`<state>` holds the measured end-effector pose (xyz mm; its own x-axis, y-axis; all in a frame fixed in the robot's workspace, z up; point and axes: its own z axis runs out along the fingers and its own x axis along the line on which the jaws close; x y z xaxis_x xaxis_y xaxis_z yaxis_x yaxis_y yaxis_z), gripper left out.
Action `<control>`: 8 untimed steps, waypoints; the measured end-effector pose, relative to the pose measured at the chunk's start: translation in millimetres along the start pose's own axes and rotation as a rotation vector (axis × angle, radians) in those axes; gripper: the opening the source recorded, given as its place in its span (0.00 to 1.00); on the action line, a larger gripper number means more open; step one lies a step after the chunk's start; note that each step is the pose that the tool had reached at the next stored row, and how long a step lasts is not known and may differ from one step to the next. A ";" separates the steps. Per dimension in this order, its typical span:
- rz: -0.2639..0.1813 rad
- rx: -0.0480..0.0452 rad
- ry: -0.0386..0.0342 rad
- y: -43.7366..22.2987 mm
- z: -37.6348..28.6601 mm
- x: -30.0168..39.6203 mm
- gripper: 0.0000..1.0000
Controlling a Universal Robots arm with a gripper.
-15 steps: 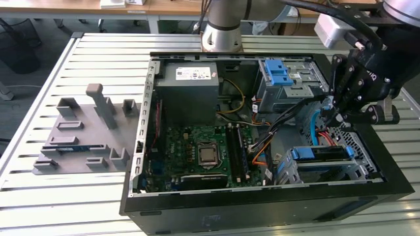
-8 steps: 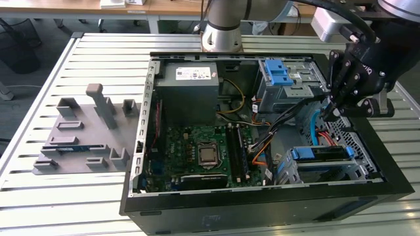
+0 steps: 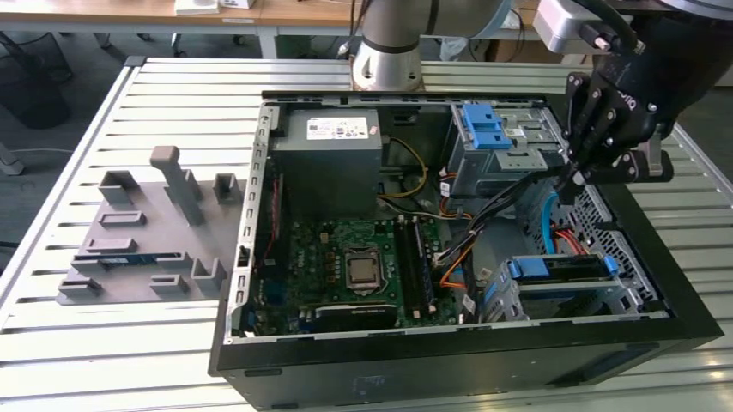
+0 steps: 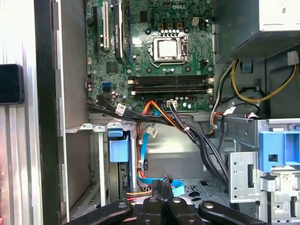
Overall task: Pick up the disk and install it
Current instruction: 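Insert the second disk wire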
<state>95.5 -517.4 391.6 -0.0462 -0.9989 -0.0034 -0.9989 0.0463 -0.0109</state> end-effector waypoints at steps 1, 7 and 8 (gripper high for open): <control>0.000 0.0000 0.0001 0.1 0.0 -1.0 0.11; 0.000 -0.0009 0.0003 0.2 3.9 -4.2 0.11; 0.000 -0.0013 0.0002 0.2 4.6 -4.4 0.11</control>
<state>95.6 -513.0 387.1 -0.0464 -0.9989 -0.0032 -0.9989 0.0464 -0.0097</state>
